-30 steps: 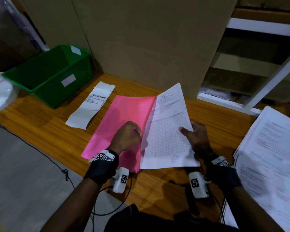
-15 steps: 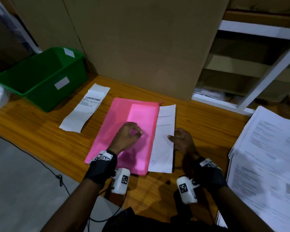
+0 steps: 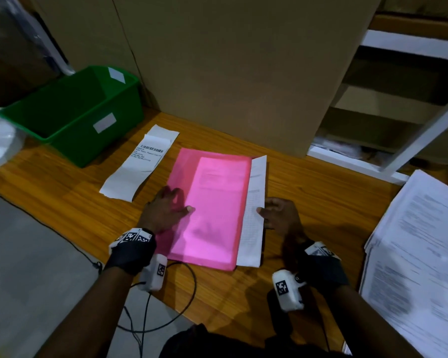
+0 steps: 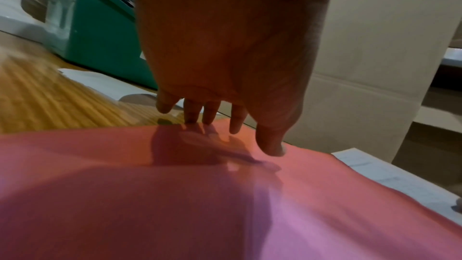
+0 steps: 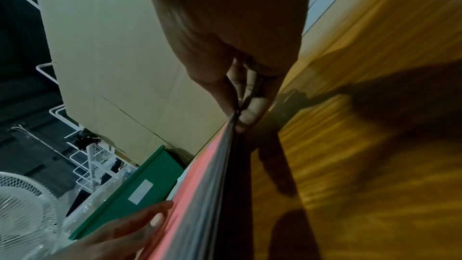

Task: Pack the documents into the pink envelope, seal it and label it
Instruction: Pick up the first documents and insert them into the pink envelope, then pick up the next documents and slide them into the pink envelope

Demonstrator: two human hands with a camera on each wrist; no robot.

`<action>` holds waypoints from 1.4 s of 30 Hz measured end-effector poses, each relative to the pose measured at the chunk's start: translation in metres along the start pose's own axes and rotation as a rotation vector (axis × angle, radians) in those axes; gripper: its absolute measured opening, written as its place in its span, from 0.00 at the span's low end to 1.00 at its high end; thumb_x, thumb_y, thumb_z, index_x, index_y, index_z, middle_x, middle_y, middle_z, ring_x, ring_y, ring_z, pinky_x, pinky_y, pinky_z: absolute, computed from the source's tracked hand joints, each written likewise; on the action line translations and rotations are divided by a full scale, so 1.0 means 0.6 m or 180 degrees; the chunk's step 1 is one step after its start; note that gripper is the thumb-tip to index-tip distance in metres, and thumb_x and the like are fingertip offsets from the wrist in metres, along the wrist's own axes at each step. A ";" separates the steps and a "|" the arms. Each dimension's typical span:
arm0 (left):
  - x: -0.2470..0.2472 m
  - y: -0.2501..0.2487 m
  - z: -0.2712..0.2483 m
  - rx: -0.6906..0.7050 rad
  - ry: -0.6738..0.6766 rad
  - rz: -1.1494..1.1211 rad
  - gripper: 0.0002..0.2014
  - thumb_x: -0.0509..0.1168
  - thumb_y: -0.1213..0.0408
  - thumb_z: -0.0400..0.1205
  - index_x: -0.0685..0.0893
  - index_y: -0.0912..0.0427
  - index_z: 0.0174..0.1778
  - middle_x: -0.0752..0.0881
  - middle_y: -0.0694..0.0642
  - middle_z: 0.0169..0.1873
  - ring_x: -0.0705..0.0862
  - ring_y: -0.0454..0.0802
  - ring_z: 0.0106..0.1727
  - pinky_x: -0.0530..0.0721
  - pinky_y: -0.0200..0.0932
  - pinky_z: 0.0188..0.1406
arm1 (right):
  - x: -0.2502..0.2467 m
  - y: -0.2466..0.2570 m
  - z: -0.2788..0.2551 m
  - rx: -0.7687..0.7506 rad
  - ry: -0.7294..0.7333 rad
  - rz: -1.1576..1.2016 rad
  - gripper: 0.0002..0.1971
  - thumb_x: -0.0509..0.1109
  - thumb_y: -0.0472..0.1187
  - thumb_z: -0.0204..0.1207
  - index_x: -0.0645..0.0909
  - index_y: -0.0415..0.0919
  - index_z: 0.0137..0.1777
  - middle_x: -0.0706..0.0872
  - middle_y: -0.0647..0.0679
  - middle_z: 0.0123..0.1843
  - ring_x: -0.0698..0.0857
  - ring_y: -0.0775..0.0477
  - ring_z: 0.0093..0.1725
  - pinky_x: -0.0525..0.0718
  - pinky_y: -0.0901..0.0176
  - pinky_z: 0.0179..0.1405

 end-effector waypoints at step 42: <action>0.217 -0.488 -0.133 0.2213 0.1265 0.0532 0.43 0.57 0.36 0.81 0.49 0.56 0.85 0.37 0.56 0.85 0.38 0.54 0.86 0.44 0.62 0.83 | -0.339 -0.045 -0.349 0.0005 -0.2400 -0.0058 0.07 0.67 0.34 0.82 0.86 0.40 0.54 0.92 0.38 0.48 0.91 0.39 0.45 0.89 0.44 0.45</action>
Point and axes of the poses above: each hand's wrist, its own z-axis towards the middle knuckle, its own x-axis out of the palm, y = z × x, the point moved 7 cm from there along z, towards the middle knuckle
